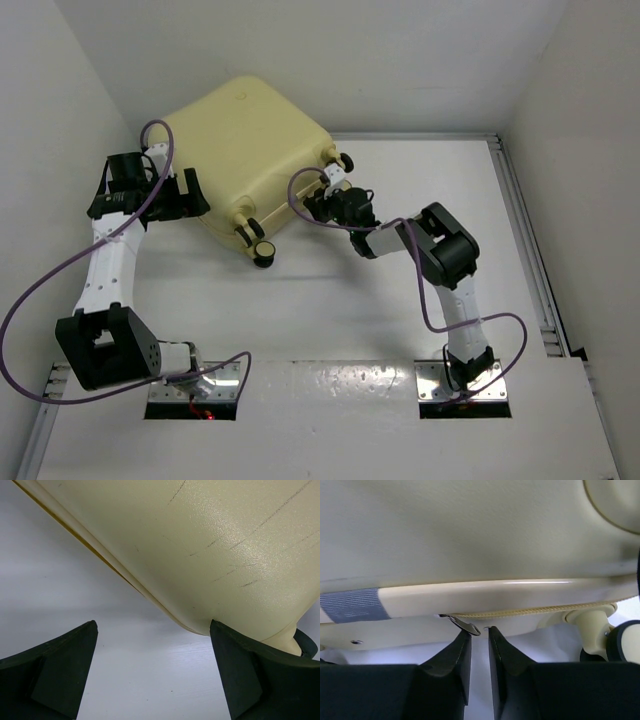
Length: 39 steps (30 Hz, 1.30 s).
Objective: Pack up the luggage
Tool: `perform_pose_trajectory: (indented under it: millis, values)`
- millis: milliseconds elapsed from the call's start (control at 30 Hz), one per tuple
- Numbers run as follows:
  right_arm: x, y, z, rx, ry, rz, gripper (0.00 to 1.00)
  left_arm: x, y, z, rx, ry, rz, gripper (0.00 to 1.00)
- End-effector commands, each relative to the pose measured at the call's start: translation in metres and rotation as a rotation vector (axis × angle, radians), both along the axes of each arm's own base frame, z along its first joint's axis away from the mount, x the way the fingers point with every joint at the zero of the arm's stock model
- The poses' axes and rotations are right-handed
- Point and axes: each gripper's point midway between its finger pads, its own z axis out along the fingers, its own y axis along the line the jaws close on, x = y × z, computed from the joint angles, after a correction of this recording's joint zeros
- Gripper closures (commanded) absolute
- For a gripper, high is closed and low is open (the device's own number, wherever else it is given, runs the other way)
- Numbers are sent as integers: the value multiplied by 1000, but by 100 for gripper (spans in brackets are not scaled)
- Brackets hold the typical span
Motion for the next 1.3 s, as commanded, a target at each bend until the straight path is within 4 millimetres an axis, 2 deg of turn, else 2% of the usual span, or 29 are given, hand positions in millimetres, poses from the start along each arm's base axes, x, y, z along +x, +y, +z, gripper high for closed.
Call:
perform_pose_trajectory:
  millis: [0, 33, 133, 267, 400, 433, 600, 800, 900, 933, 1033, 1067, 1167, 1200, 1233, 1267]
  values:
    - [16, 5, 28, 47, -97, -20, 80, 11, 9, 10, 14, -39, 16, 1]
    - [19, 6, 33, 55, -109, -22, 80, 11, 9, 10, 14, -39, 16, 1]
    - [24, 4, 31, 54, -115, -28, 78, 10, 4, 14, 0, -51, -2, 1]
    - [28, 7, 49, 82, -156, -7, 73, 2, -5, 7, -20, -33, -7, 1]
    - [16, 13, 59, 97, -186, 39, 69, -4, -10, 0, -16, -16, -6, 1]
    - [13, 15, 70, 106, -217, 59, 69, -5, -11, 3, -14, -27, -6, 1]
    - [-4, 19, 83, 111, -270, 105, 68, -7, -9, 2, -7, -25, 2, 1]
    - [-6, 22, 95, 125, -296, 117, 68, -10, -11, 1, -7, -22, 6, 1]
    - [-1, 23, 95, 122, -294, 108, 79, -12, -12, 0, -7, -22, 6, 1]
    - [-2, 26, 94, 117, -287, 114, 87, -12, -15, 0, -14, -21, 3, 1]
    - [3, 27, 87, 106, -257, 107, 100, -15, -16, 3, -18, -31, 9, 1]
    - [6, 26, 85, 101, -251, 103, 100, -17, -19, -1, -37, -21, 6, 1]
    - [10, 23, 78, 88, -234, 86, 100, -27, -34, 5, -82, -27, -33, 1]
    - [10, 23, 78, 87, -236, 86, 100, -31, -37, 3, -93, -9, -35, 1]
    - [12, 27, 85, 97, -245, 87, 100, -34, -40, 8, -109, -15, -34, 1]
    - [12, 28, 84, 97, -239, 87, 100, -38, -44, 12, -108, -27, -43, 1]
